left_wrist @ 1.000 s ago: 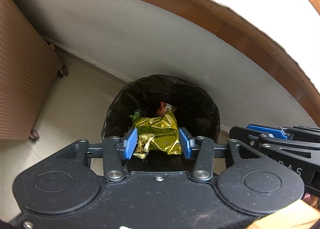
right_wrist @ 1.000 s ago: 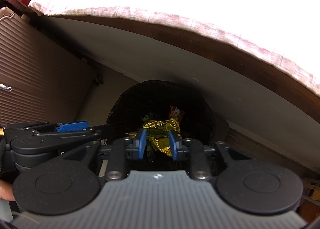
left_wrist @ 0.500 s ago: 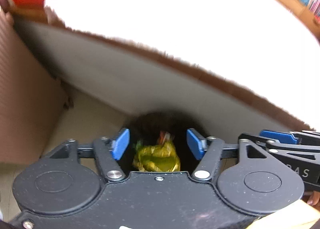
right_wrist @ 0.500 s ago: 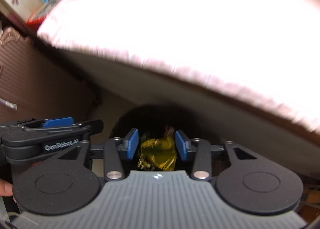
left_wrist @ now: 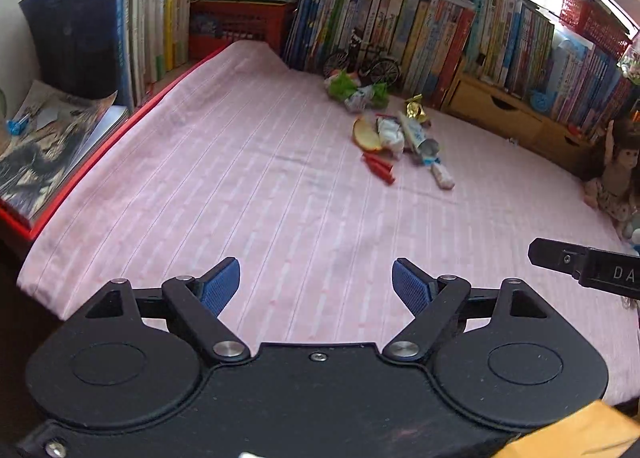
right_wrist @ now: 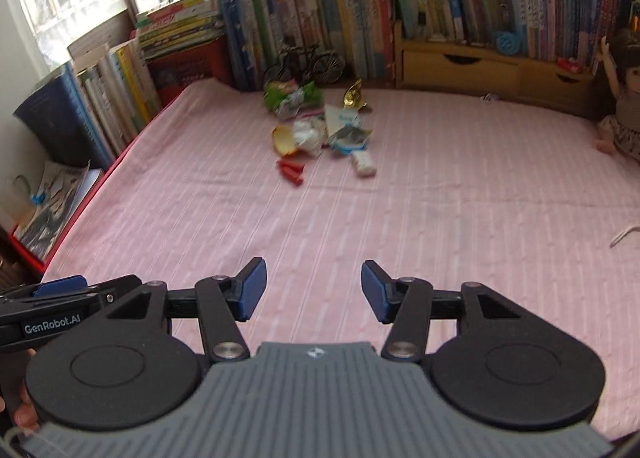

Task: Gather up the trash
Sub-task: 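Move both tools back over the bed toward the remaining wrappers, then grasp the red crayon with the left tool while the right tool grasps the checkered wrapper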

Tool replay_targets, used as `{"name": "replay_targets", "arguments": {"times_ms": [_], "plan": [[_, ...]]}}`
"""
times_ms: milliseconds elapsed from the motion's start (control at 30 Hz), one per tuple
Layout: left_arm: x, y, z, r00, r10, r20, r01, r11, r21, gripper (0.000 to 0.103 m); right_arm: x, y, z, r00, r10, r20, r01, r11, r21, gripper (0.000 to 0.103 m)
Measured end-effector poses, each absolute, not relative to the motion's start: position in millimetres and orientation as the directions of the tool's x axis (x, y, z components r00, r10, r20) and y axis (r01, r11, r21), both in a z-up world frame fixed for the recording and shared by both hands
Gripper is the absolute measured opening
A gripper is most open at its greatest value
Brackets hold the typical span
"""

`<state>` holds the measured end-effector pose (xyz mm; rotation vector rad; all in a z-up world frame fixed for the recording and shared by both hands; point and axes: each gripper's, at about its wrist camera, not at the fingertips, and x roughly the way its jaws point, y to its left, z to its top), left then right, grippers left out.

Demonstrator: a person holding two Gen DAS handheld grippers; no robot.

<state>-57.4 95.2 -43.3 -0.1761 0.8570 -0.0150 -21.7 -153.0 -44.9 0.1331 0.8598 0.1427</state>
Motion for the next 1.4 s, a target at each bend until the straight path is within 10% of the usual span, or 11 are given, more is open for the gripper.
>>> {"name": "replay_targets", "arguments": {"times_ms": [433,1167,1300,1400], "plan": [[92.6,14.5,-96.9,0.596,-0.111,-0.795,-0.072,0.979,-0.191,0.046,98.8,-204.7,-82.8,0.633,0.121,-0.765,-0.081,0.993,0.090,0.065],[197.1,-13.7,-174.3,0.511,-0.017,-0.859,-0.230,0.961,-0.156,0.028,211.0,-188.4,-162.6,0.472,0.277,-0.837,-0.210,0.957,0.199,0.057],[198.7,-16.7,-175.9,0.523,-0.006,-0.852,-0.217,0.966,-0.140,0.028,219.0,-183.9,-170.8,0.450,0.277,-0.849,-0.212,0.957,0.199,0.045],[197.2,-18.1,-174.4,0.529,-0.049,-0.847,-0.173,0.971,-0.165,0.009,220.6,-180.6,-174.6,0.434,0.282,-0.856,-0.222,0.954,0.202,0.031]]}}
